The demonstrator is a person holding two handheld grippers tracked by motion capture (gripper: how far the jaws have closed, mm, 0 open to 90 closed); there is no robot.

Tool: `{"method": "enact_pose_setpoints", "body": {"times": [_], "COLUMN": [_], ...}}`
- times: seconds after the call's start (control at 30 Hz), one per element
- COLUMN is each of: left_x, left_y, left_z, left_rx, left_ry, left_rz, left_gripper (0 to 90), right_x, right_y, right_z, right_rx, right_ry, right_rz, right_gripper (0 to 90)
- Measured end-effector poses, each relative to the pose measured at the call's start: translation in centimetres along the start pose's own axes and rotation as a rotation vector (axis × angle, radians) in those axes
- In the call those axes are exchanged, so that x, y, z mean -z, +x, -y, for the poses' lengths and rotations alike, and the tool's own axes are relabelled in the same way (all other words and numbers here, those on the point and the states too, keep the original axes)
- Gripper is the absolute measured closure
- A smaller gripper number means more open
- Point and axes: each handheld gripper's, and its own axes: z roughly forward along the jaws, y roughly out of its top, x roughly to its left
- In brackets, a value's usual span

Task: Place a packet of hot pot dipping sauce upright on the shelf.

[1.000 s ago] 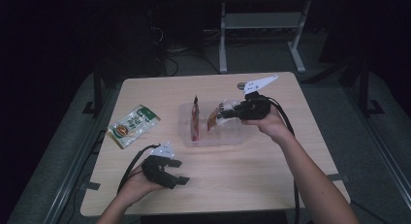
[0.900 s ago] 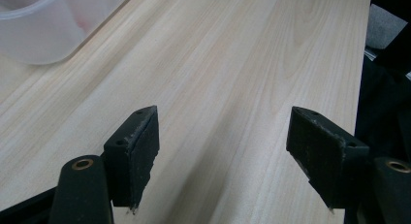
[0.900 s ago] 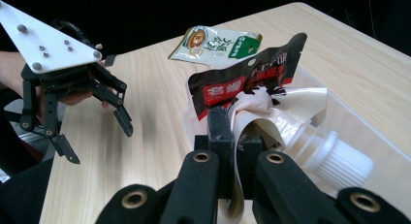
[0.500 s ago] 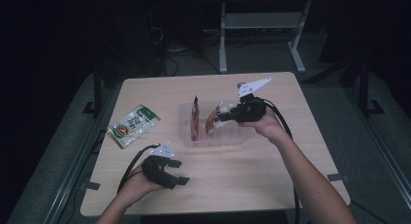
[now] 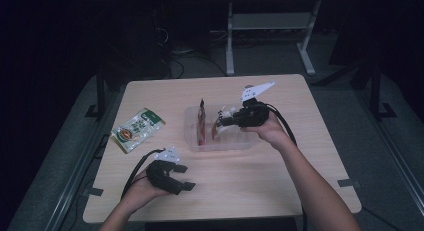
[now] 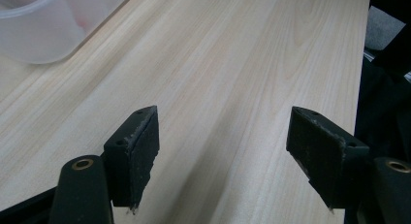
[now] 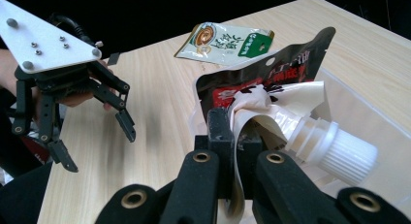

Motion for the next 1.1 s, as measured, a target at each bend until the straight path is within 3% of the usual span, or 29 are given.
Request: {"method": "enact_pose_setpoints", "body": {"times": [0.27, 0.93, 1.1], "left_x": [-0.3, -0.4, -0.6], "left_y": [0.0, 0.3, 0.2], "left_z": [-0.1, -0.1, 0.0], "left_rx": [0.009, 0.012, 0.015], "left_ry": [-0.009, -0.003, -0.004], "left_rz": [0.009, 0.01, 0.014], "left_gripper": [26.8, 26.2, 26.2], "right_x": [-0.5, -3.0, -3.2], "right_y": [-0.7, -1.1, -1.2], "right_z": [0.5, 1.2, 1.3], "right_rx": [-0.042, -0.051, -0.055], "right_ry": [-0.027, 0.051, 0.048], "right_rz": [0.01, 0.074, 0.096], "right_gripper": [89.4, 89.0, 88.5]}}
